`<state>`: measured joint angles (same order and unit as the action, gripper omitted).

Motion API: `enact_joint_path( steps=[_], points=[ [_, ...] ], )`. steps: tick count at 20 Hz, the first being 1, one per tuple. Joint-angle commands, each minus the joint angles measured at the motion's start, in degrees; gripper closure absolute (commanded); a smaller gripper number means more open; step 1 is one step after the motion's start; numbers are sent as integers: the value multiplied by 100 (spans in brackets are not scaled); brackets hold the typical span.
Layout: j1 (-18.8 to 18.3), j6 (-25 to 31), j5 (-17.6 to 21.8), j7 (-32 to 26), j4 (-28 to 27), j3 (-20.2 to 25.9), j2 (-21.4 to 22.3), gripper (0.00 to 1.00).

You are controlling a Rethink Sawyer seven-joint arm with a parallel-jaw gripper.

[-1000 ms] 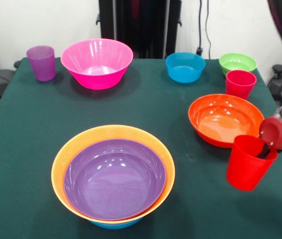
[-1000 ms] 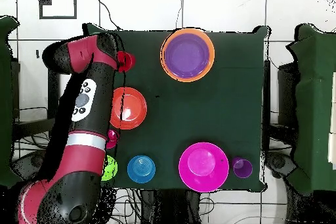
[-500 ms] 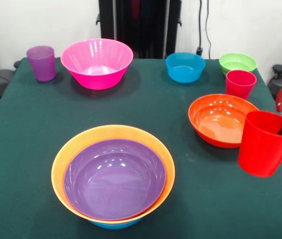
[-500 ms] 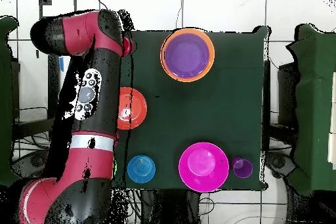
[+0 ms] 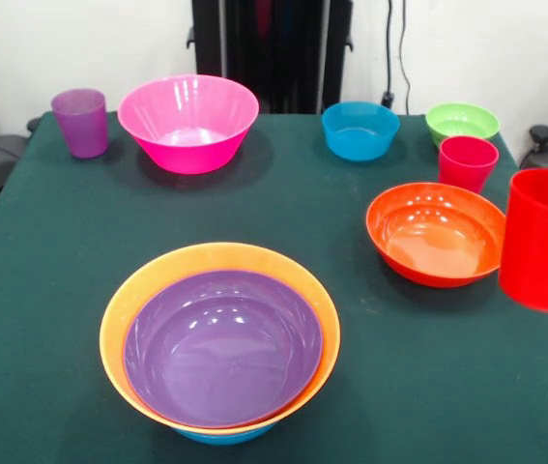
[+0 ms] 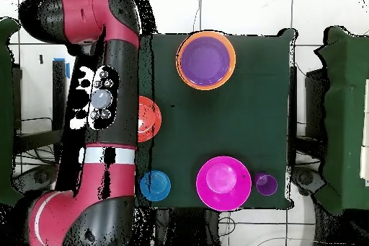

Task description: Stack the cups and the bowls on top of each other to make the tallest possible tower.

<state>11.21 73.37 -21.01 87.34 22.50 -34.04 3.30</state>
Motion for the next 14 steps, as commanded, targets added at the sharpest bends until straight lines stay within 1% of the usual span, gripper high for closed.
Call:
enact_joint_path(
  steps=[1,6,12,14],
  points=[
    [-323,1128,-336,-738,-728,581,-102,100],
    [-512,1506,-677,-806,-1130,340,-161,100],
    [-769,1717,-1084,-1228,-1446,107,-269,100],
    [-871,1781,-1200,-1458,-1556,-14,-319,100]
  ],
)
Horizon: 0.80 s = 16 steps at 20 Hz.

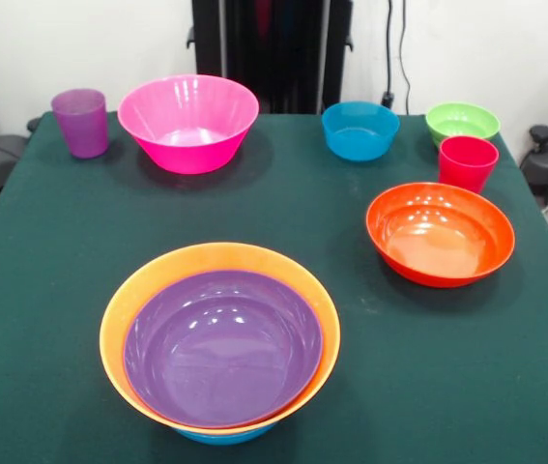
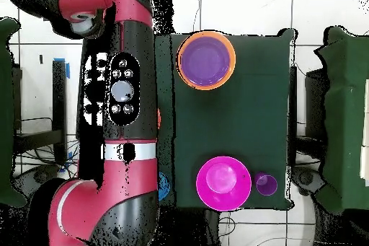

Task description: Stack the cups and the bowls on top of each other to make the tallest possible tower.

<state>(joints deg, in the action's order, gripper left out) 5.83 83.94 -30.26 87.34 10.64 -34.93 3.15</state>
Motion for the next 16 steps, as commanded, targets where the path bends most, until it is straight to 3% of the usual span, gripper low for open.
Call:
enact_joint_path(
  steps=[1,16],
  points=[
    [-382,736,-312,-1542,-402,27,-322,100],
    [-873,580,-306,-2585,-496,-92,-417,100]
  ],
)
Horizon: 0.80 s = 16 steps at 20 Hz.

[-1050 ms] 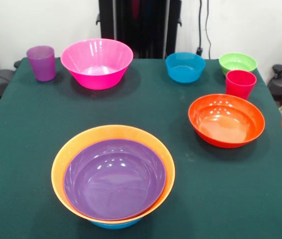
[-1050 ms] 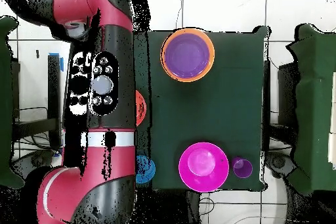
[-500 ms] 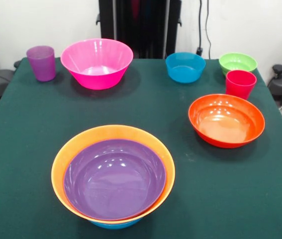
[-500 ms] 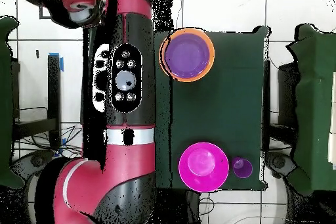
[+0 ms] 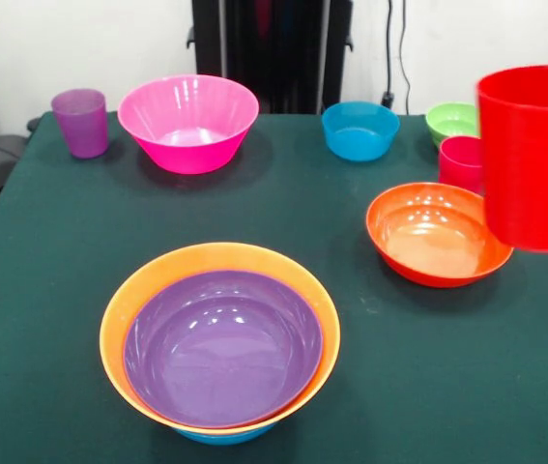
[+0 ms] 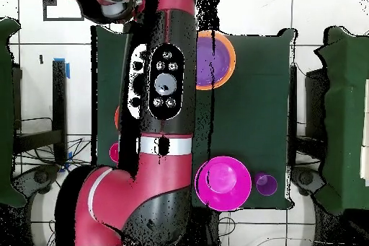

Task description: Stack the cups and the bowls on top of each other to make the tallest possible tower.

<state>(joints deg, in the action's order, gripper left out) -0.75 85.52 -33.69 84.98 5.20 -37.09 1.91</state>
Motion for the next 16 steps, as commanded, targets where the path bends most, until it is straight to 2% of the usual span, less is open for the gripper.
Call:
enact_joint_path(
  steps=[1,7,16],
  points=[
    [-243,422,36,-2390,42,113,-291,100],
    [-371,367,127,-2643,107,183,-248,100],
    [-568,376,34,-2991,50,103,-281,100]
  ],
)
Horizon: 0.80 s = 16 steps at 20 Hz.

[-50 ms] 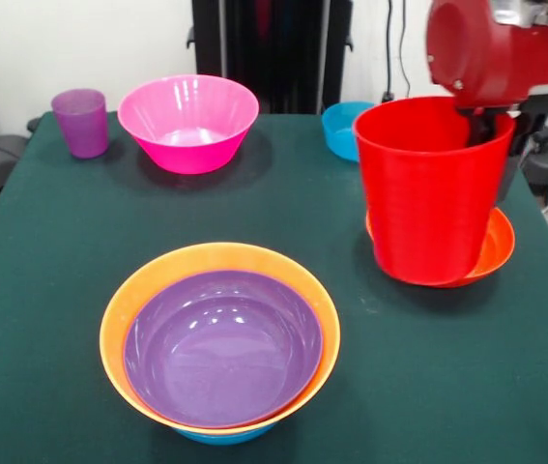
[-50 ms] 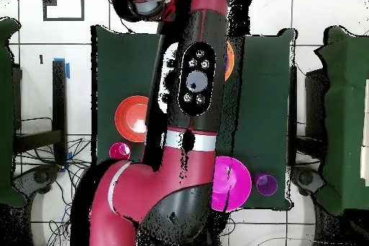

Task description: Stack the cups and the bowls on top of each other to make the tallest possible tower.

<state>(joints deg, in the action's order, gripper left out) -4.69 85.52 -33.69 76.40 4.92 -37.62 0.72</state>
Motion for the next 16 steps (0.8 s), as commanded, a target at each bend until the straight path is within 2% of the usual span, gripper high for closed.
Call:
enact_joint_path(
  steps=[1,5,16],
  points=[
    [-197,368,8,-2152,58,127,-176,100],
    [-284,380,-120,-2202,-27,-52,-216,100],
    [-679,299,-926,-2525,-352,-968,-500,100]
  ],
)
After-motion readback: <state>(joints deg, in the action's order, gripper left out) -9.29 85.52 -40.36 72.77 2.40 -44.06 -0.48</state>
